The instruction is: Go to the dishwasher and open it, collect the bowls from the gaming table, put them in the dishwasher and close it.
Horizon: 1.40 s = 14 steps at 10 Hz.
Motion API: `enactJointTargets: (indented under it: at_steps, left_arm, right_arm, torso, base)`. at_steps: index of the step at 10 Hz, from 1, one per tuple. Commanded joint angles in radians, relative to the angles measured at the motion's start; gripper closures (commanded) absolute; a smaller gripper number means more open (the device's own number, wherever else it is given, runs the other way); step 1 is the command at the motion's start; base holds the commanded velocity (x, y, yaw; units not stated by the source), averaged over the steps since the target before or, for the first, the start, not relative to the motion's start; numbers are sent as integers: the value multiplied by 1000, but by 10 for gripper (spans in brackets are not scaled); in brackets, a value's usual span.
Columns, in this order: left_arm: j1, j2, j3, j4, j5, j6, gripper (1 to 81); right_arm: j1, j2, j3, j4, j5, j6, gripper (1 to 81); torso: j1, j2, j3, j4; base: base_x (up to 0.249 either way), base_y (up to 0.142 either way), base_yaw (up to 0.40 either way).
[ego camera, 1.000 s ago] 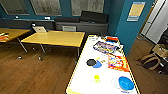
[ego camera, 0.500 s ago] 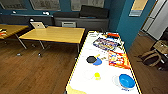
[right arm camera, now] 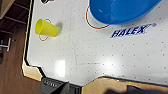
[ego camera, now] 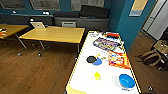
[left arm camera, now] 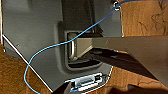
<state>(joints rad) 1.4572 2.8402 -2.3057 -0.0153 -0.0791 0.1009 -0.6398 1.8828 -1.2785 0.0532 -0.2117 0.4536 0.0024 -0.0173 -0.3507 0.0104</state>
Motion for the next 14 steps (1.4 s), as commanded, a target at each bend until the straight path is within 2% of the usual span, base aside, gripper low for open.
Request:
enactJointTargets:
  at_steps: [1, 2, 6, 9, 14]
  left_arm:
    - [-10, -5, 12, -3, 70, -3, 10]
    - [-10, -7, 11, -3, 70, -3, 10]
    - [-10, -7, 9, -3, 70, -3, 10]
    - [-13, -8, 9, -3, 70, -3, 10]
    - [-14, -11, 3, -11, 70, -4, 10]
  right_arm:
    - [224, -18, -106, 30, -169, 198, 10]
    - [257, 11, -169, 36, -221, 229, 10]
    - [331, 112, -347, 42, -267, 304, 10]
    - [347, 188, -482, 56, -313, 306, 10]
    - [312, 359, -629, 76, -313, 306, 10]
  torso:
    - [0, 0, 0, 0]
    - [0, 0, 0, 0]
    - [0, 0, -1, 0]
    - [1, 1, -1, 0]
    - [1, 1, -1, 0]
  base:
    - [0, 0, 0]
    - [0, 0, 0]
    - [0, 0, 0]
    - [0, 0, 0]
    - [0, 0, 0]
